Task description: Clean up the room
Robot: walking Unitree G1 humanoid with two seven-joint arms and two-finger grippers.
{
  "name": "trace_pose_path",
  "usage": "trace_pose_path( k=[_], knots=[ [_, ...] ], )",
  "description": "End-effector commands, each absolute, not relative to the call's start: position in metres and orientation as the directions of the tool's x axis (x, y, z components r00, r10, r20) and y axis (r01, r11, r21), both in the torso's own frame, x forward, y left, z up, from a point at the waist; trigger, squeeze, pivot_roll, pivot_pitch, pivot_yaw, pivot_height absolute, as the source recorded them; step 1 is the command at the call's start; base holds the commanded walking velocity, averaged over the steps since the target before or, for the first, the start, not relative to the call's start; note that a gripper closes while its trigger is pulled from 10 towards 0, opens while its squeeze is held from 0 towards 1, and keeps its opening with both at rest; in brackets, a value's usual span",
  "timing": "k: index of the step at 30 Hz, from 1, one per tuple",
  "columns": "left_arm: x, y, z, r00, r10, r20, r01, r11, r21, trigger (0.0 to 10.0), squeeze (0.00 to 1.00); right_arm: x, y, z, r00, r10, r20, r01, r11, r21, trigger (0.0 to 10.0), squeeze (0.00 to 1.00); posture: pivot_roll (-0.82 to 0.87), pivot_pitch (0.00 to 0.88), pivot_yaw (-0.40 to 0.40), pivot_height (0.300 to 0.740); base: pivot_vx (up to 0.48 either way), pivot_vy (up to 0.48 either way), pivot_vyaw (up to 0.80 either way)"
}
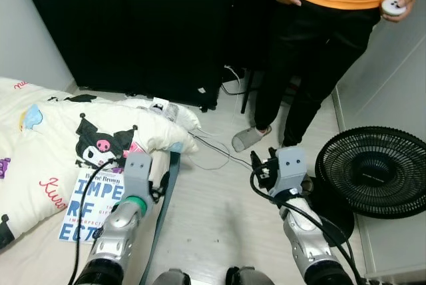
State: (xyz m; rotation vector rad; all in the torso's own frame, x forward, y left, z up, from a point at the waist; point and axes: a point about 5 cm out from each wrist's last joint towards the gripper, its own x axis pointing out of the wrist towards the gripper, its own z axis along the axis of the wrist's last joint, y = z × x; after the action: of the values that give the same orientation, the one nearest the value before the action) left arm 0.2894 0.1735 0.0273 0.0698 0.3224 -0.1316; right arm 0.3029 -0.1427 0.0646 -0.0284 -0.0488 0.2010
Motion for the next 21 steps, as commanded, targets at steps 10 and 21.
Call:
trace_pose_path(
  k=[10,21],
  knots=[
    [0.286,0.172,0.022,0.939,-0.086,-0.334,0.102,0.994,0.03,10.0,0.0,0.296,-0.151,0.058,0.982,0.188,0.016,-0.188,0.982,-0.034,10.0,0.0,-0.01,0.129,0.012,0.62,0.0,0.0,0.0],
    [0.304,0.167,0.044,0.959,-0.051,-0.277,0.035,0.997,-0.064,10.0,0.0,0.294,-0.152,0.058,0.983,0.185,0.011,-0.184,0.982,-0.032,10.0,0.0,-0.01,0.135,0.015,0.57,0.0,0.0,0.0]
  ],
)
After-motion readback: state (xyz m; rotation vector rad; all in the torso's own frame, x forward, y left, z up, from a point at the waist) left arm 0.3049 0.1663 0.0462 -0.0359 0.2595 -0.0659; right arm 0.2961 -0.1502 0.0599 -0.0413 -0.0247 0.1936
